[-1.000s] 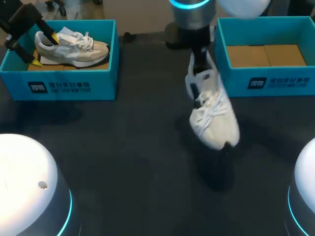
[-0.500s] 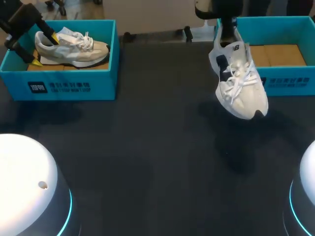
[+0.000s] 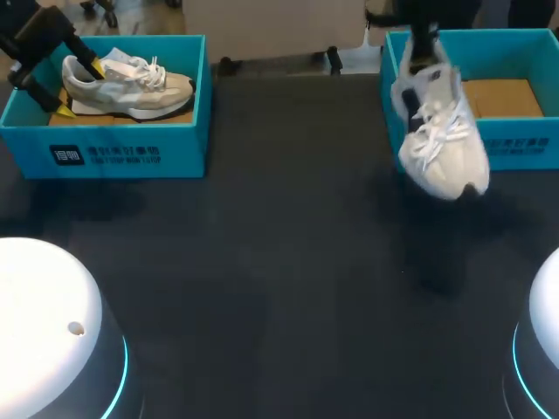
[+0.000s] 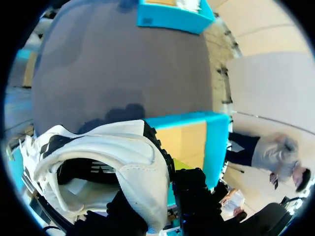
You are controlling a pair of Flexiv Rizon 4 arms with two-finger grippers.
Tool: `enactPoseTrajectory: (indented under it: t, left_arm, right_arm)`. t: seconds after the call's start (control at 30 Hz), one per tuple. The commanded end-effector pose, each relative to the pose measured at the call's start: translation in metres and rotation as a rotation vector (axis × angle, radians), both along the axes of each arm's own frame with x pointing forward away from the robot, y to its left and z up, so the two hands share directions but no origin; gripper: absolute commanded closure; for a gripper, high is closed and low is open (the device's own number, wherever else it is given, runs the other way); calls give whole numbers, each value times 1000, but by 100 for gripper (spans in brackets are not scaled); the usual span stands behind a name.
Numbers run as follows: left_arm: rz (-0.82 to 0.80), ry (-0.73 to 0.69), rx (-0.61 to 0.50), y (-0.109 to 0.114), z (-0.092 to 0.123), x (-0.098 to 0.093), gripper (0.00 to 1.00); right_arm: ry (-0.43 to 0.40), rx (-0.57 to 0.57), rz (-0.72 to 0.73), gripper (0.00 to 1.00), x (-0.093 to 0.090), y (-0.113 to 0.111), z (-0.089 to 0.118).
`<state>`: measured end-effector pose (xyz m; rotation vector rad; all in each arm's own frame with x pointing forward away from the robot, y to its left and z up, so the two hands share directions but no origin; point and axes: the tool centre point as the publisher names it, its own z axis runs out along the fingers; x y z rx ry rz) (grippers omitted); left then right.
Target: Take the shoe out of the shoebox, open the shoe tongue, remove and reinsert the insole, then place the shoe into the shoebox
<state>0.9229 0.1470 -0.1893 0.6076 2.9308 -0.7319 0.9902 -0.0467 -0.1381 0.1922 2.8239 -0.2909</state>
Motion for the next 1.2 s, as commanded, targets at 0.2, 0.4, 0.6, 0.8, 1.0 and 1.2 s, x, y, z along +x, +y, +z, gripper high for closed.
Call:
enactPoseTrajectory:
  t: [0.2, 0.4, 0.6, 0.8, 1.0, 1.2]
  left_arm:
    - [-1, 1, 3, 0, 0, 0, 0]
    - [-1, 1, 3, 0, 0, 0, 0]
    - [-1, 1, 3, 0, 0, 0, 0]
    - [-1, 1, 3, 0, 0, 0, 0]
    - [-1, 1, 3, 0, 0, 0, 0]
    - [-1, 1, 3, 0, 0, 0, 0]
  right_arm:
    - [29, 28, -70, 100, 82, -71, 25]
    - [69, 67, -86, 100, 95, -84, 22]
    - [69, 67, -86, 100, 95, -84, 22]
    - [95, 58, -142, 100, 115, -101, 17]
    - [43, 85, -163, 100, 165, -146, 24]
    - [5, 49, -131, 100, 201, -172, 14]
